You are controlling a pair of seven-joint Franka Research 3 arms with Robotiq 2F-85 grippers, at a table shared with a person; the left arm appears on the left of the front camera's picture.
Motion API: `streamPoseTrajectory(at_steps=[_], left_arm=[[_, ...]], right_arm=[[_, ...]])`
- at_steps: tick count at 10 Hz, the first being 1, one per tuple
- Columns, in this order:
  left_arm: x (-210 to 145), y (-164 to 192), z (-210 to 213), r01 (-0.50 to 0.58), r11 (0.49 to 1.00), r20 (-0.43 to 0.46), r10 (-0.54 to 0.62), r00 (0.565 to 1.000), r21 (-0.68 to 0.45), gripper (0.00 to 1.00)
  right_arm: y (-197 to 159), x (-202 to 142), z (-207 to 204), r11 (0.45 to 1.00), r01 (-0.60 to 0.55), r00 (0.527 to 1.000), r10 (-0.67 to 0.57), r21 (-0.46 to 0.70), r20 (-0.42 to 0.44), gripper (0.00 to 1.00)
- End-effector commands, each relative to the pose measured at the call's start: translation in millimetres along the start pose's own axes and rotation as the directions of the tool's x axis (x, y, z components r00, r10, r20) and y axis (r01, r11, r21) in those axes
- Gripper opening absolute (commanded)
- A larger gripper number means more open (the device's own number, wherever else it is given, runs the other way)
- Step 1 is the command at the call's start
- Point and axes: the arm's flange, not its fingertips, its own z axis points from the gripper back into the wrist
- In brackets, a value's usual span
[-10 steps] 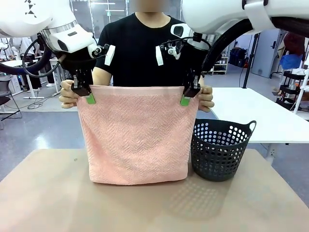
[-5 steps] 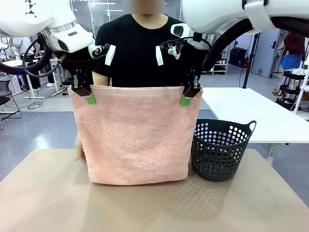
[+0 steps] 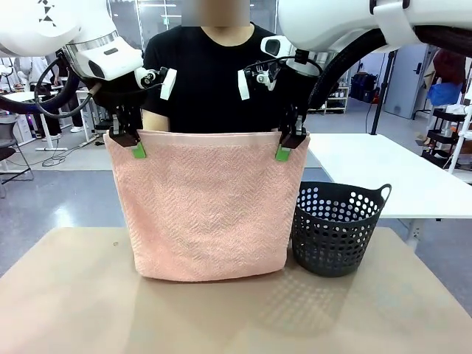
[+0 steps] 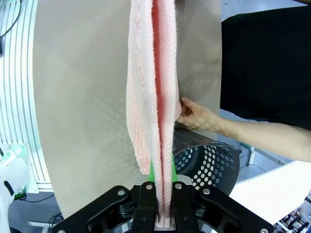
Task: Fold the towel.
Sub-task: Release the end of the 100 cm Hotel Towel you were holding.
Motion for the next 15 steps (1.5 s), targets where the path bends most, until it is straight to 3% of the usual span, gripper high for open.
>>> streamPoseTrajectory(at_steps=[1,15], left_arm=[[-1.6,0.6,2.2,0.004,1.0,0.002,-0.004,1.0,0.004,0.01],[-1.6,0.6,2.2,0.004,1.0,0.002,-0.004,1.0,0.004,0.01]], right_arm=[[0.1,-1.5,1.9,1.0,-0.002,1.0,0.002,-0.006,-0.006,0.0],[0.1,-1.5,1.9,1.0,-0.002,1.0,0.002,-0.006,-0.006,0.0]])
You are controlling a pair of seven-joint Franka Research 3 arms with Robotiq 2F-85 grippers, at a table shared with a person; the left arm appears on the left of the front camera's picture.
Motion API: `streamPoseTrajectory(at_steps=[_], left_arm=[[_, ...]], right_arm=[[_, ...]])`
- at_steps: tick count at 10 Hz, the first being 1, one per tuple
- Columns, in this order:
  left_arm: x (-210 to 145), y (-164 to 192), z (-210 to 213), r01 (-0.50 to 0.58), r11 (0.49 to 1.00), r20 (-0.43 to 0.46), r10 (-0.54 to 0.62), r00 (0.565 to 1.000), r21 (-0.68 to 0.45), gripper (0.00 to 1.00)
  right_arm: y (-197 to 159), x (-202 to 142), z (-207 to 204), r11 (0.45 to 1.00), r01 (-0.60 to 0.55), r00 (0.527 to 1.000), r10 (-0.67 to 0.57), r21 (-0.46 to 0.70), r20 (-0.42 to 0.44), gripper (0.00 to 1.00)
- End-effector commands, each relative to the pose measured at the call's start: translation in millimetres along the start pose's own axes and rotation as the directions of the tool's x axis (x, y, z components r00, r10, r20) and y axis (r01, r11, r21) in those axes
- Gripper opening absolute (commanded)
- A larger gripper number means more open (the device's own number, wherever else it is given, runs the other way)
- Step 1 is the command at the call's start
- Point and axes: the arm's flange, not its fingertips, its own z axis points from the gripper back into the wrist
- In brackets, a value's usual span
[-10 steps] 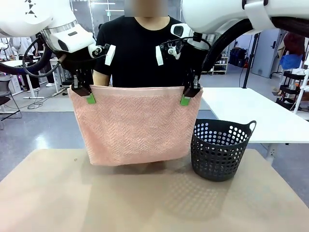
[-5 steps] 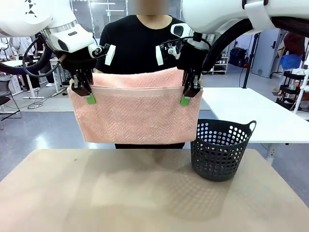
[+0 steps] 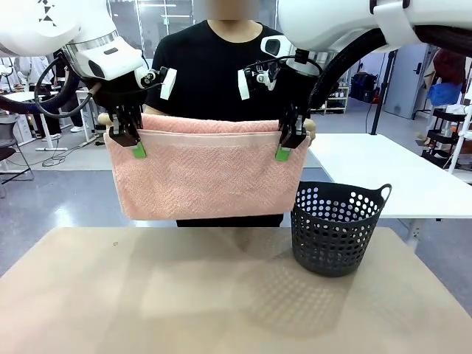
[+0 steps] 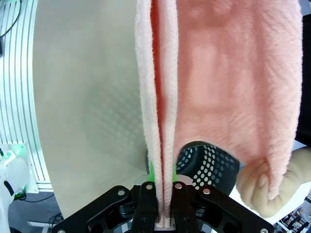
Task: Fold the towel.
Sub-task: Release the end of the 100 cm Hotel Towel you were holding.
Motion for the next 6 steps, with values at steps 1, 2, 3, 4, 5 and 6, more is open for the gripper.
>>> streamPoseTrajectory(at_steps=[1,2,3,4,5,6], left_arm=[[-1.7,0.5,1.9,0.004,1.0,0.002,-0.004,1.0,0.004,0.01],[-1.7,0.5,1.9,0.004,1.0,0.002,-0.004,1.0,0.004,0.01],[-1.7,0.5,1.9,0.004,1.0,0.002,-0.004,1.0,0.004,0.01],[-1.7,0.5,1.9,0.004,1.0,0.002,-0.004,1.0,0.004,0.01],[-1.7,0.5,1.9,0.004,1.0,0.002,-0.004,1.0,0.004,0.01],[-1.7,0.5,1.9,0.004,1.0,0.002,-0.004,1.0,0.004,0.01]], right_arm=[[0.2,-1.6,1.6,1.0,-0.002,1.0,0.002,-0.005,-0.006,0.0],[0.2,-1.6,1.6,1.0,-0.002,1.0,0.002,-0.005,-0.006,0.0],[0.2,-1.6,1.6,1.0,-0.002,1.0,0.002,-0.005,-0.006,0.0],[0.2,-1.6,1.6,1.0,-0.002,1.0,0.002,-0.005,-0.006,0.0],[0.2,-1.6,1.6,1.0,-0.002,1.0,0.002,-0.005,-0.006,0.0],[0.2,-1.6,1.6,1.0,-0.002,1.0,0.002,-0.005,-0.006,0.0]])
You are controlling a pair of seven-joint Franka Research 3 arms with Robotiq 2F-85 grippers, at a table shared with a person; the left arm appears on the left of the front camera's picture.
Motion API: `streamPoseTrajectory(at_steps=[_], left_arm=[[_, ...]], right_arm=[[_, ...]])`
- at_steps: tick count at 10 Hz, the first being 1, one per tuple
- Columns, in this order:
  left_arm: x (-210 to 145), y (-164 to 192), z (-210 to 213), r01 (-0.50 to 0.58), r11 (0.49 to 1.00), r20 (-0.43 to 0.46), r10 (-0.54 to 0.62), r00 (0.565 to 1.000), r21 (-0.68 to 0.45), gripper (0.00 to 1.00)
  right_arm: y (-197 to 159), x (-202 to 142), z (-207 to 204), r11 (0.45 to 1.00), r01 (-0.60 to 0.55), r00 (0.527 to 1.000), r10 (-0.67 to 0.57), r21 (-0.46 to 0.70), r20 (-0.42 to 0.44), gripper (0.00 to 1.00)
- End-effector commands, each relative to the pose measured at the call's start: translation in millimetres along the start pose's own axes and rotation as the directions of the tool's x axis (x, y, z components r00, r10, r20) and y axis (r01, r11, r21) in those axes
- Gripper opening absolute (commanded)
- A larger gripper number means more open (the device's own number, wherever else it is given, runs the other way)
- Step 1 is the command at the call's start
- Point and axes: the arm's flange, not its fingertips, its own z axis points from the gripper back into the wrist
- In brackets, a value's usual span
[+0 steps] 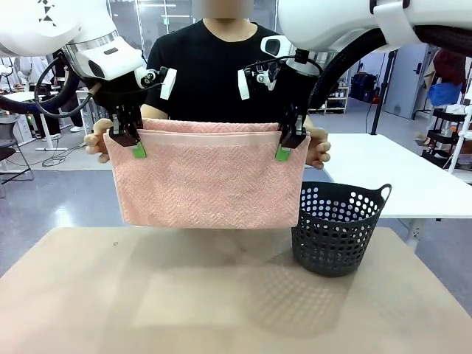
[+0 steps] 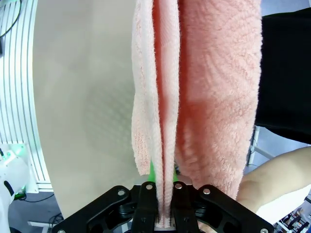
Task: Fold the towel.
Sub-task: Release the end of the 100 cm Hotel Towel you were holding.
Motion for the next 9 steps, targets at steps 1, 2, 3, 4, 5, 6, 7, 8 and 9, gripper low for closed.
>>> streamPoseTrajectory(at_steps=[1,2,3,4,5,6,7,8,9], left_arm=[[-1.7,0.5,1.9,0.004,1.0,0.002,-0.004,1.0,0.004,0.01],[-1.7,0.5,1.9,0.004,1.0,0.002,-0.004,1.0,0.004,0.01],[-1.7,0.5,1.9,0.004,1.0,0.002,-0.004,1.0,0.004,0.01],[-1.7,0.5,1.9,0.004,1.0,0.002,-0.004,1.0,0.004,0.01],[-1.7,0.5,1.9,0.004,1.0,0.002,-0.004,1.0,0.004,0.01],[-1.7,0.5,1.9,0.004,1.0,0.002,-0.004,1.0,0.004,0.01],[-1.7,0.5,1.9,0.004,1.0,0.002,-0.004,1.0,0.004,0.01],[-1.7,0.5,1.9,0.004,1.0,0.002,-0.004,1.0,0.004,0.01],[-1.7,0.5,1.9,0.004,1.0,0.002,-0.004,1.0,0.004,0.01]], right_arm=[[0.2,-1.6,1.6,1.0,-0.002,1.0,0.002,-0.005,-0.006,0.0],[0.2,-1.6,1.6,1.0,-0.002,1.0,0.002,-0.005,-0.006,0.0],[0.2,-1.6,1.6,1.0,-0.002,1.0,0.002,-0.005,-0.006,0.0],[0.2,-1.6,1.6,1.0,-0.002,1.0,0.002,-0.005,-0.006,0.0],[0.2,-1.6,1.6,1.0,-0.002,1.0,0.002,-0.005,-0.006,0.0],[0.2,-1.6,1.6,1.0,-0.002,1.0,0.002,-0.005,-0.006,0.0],[0.2,-1.6,1.6,1.0,-0.002,1.0,0.002,-0.005,-0.006,0.0],[0.2,-1.6,1.6,1.0,-0.002,1.0,0.002,-0.005,-0.006,0.0],[0.2,-1.6,1.6,1.0,-0.002,1.0,0.002,-0.005,-0.006,0.0]])
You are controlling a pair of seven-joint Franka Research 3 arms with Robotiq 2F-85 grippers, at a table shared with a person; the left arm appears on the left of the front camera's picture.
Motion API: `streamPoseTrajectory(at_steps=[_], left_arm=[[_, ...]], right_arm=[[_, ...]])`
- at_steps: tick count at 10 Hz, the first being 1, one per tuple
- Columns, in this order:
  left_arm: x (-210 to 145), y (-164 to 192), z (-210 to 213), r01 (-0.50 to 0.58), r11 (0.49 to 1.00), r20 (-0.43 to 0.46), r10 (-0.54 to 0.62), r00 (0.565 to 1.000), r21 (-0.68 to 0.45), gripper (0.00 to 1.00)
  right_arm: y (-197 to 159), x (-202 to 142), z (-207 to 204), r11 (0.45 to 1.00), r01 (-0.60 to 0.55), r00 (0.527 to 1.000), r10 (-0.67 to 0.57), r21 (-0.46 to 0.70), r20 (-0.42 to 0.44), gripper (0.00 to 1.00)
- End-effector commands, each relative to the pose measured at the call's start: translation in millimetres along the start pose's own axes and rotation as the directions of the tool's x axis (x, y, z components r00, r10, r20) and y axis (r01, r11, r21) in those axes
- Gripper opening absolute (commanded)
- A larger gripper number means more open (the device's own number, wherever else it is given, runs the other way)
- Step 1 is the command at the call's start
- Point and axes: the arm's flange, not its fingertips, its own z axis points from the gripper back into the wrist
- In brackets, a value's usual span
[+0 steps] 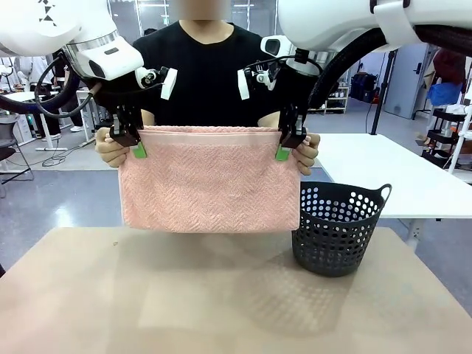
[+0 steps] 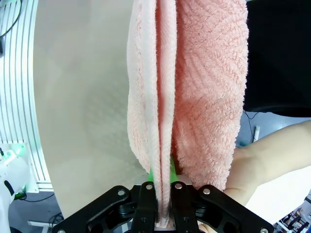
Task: Fold the towel.
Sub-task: Release the end of the 100 cm Hotel Towel you were holding.
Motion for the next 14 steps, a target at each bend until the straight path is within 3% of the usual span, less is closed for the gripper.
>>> streamPoseTrajectory(at_steps=[1,14], left_arm=[[-2.9,1.0,1.7,0.002,1.0,0.001,-0.002,1.0,0.004,0.01],[-2.9,1.0,1.7,0.002,1.0,0.001,-0.002,1.0,0.004,0.01]], right_arm=[[-0.3,-1.7,1.2,1.0,-0.002,1.0,0.002,-0.007,-0.005,0.0],[-0.3,-1.7,1.2,1.0,-0.002,1.0,0.002,-0.007,-0.005,0.0]])
